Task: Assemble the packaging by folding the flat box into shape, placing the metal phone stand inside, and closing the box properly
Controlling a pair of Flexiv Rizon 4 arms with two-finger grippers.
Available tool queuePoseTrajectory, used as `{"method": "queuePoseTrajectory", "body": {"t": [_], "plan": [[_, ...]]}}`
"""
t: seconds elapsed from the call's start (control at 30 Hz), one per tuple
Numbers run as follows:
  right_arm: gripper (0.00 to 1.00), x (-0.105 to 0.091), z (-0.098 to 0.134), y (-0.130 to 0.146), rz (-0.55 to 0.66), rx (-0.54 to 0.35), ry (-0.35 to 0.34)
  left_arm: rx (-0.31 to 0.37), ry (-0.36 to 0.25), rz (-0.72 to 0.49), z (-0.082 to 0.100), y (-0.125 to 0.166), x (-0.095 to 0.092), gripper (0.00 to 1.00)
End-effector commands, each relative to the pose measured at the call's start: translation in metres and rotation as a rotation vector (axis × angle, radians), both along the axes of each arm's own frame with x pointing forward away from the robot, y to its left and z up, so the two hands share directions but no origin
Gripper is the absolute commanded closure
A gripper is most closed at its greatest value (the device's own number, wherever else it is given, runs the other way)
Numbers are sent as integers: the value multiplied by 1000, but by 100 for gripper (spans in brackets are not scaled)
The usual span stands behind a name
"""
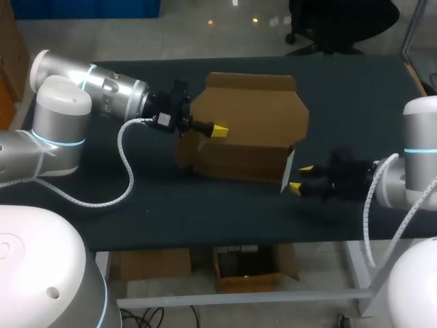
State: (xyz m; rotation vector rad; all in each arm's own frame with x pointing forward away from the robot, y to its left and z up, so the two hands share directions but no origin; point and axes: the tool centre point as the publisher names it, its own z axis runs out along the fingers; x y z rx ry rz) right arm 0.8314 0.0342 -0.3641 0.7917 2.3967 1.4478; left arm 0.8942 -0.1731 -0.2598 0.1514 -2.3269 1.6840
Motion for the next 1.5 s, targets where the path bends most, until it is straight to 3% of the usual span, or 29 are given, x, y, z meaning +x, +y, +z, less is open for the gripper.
{"method": "queuePoseTrajectory", "body": {"t": [0.03,0.43,0.87,1.5], "plan": [[42,4,7,-20,39,21,-3,0,0,-1,-3,0,0,100],[43,23,4,-23,168,-41,-60,0,0,-1,-3,0,0,100],[45,33,0,-18,208,-97,-97,0,0,-1,-3,0,0,100],[47,41,4,9,218,-96,-113,0,0,-1,-3,0,0,100]]}}
